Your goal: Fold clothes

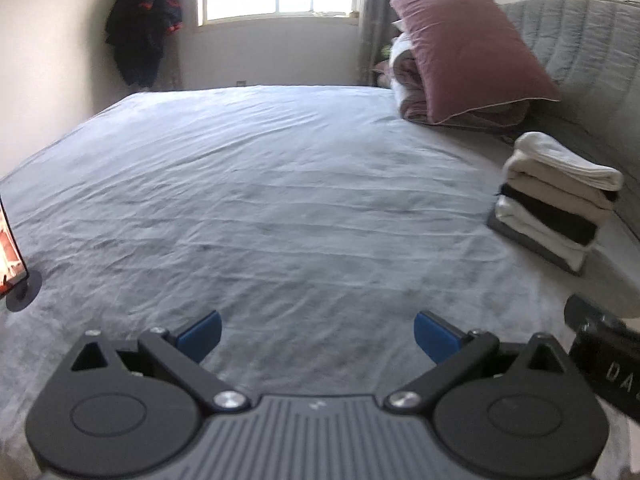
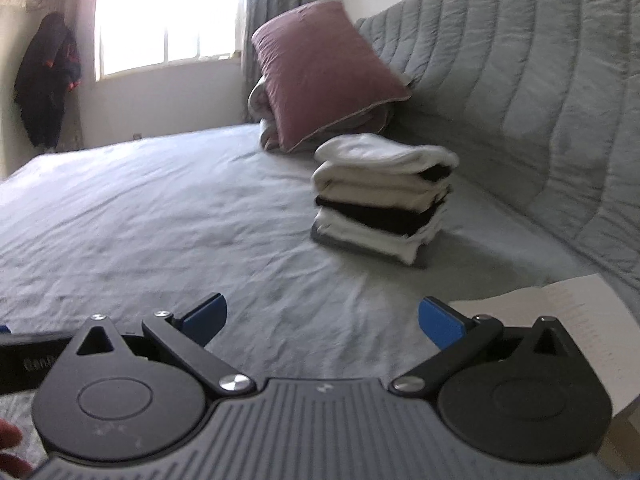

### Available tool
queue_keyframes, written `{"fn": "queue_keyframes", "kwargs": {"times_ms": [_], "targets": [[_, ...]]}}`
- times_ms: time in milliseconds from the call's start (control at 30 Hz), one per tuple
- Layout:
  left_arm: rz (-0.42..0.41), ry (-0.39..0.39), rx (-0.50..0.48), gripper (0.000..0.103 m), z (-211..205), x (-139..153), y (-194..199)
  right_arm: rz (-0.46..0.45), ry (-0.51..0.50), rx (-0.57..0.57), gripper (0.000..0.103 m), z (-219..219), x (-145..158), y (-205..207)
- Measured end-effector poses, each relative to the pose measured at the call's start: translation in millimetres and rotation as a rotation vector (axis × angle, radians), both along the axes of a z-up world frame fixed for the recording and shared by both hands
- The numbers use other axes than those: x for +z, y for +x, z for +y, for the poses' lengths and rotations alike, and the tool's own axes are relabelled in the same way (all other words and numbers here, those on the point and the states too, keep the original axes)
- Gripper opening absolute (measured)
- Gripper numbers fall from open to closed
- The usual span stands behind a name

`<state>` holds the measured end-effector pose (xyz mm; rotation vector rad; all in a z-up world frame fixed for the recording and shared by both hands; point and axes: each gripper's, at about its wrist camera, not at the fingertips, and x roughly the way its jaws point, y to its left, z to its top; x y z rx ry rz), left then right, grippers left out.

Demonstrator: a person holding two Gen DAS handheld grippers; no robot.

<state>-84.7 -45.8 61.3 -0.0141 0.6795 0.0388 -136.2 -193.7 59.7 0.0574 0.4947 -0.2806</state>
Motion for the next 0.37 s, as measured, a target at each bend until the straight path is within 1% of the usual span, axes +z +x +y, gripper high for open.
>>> {"fn": "queue_keyframes", "kwargs": {"times_ms": [167, 367], "targets": [[0.016, 0.015, 0.022, 0.102, 7, -19, 19, 0.023, -0.007, 0.022, 0.103, 9, -21, 21], [0.020, 0.024, 0.050, 0.102, 15, -48, 41, 0.026, -0.023, 0.041, 0.103, 19, -50, 47]]}}
